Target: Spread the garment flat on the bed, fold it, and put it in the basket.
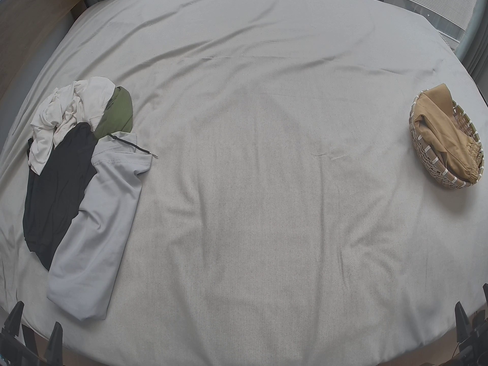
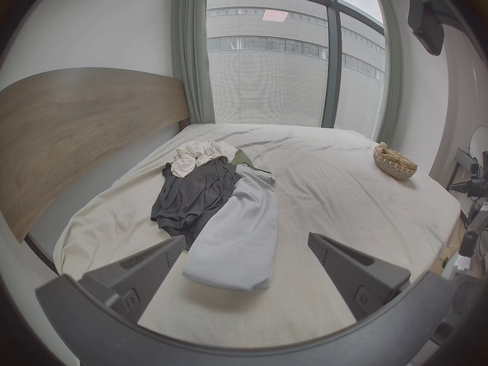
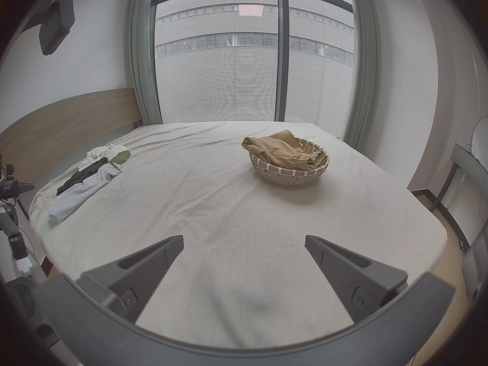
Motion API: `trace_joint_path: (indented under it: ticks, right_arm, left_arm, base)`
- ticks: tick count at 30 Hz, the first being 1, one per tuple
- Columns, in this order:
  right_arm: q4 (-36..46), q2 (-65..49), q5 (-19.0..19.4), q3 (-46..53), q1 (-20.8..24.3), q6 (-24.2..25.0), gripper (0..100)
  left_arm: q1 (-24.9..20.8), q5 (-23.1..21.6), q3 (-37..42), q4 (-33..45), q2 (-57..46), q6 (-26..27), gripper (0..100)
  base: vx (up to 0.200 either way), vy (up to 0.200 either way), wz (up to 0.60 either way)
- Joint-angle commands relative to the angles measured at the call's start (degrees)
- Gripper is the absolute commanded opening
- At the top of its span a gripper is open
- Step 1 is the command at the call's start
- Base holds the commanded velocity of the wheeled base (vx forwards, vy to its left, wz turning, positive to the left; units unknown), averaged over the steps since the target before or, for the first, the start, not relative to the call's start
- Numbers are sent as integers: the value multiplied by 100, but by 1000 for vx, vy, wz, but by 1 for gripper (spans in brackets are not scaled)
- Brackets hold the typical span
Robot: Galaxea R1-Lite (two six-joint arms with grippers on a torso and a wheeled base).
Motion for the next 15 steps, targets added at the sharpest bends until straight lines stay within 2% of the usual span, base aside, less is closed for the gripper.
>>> trace_joint_path:
  ticks: [1, 15]
  right_arm:
    - [-1, -58, -1, 101, -2, 3, 100]
    - [-1, -58, 8, 101, -2, 3, 100]
  left_arm:
    - [2, 1, 101, -2, -90, -5, 100]
    - [2, 1, 101, -2, -90, -5, 100]
  base:
    - [0, 0, 0]
    - [0, 0, 0]
